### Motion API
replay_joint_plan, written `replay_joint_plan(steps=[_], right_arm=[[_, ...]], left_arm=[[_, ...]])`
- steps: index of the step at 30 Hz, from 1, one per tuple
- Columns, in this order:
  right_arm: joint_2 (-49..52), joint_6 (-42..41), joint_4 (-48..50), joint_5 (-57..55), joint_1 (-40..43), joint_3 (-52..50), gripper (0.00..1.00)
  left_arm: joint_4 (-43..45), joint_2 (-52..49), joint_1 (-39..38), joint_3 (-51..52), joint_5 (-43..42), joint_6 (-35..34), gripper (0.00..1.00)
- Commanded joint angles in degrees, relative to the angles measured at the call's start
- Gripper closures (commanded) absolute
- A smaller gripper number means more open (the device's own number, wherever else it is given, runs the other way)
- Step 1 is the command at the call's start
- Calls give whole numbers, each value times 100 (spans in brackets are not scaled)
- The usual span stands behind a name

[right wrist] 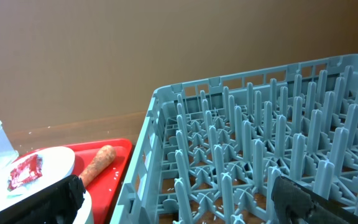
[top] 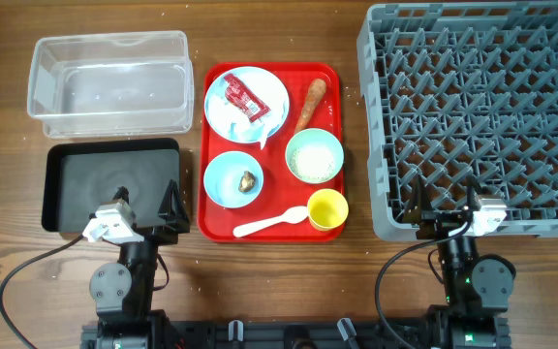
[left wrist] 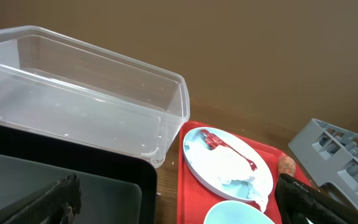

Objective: Sort waste into correct bins and load items into the dishwasher rack
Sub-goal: 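Raise both arms from rest toward the red tray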

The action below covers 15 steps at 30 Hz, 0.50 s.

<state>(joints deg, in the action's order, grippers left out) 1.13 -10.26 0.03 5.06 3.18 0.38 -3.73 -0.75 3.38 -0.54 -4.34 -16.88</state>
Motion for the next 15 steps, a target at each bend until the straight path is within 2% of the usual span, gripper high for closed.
replay_joint_plan(steps=[1,13,15], right_arm=[[-33,-37,20,-57,-22,-9,0],[-33,-42,79,-57,-22,-9,0],[-33,-444,365,17,-22,-9,0]], left_arm=[[-39,20,-26,22,13,-31,0],[-22,20,-26,22,15,-28,0],[-15,20,-26,22,-11,-31,0]])
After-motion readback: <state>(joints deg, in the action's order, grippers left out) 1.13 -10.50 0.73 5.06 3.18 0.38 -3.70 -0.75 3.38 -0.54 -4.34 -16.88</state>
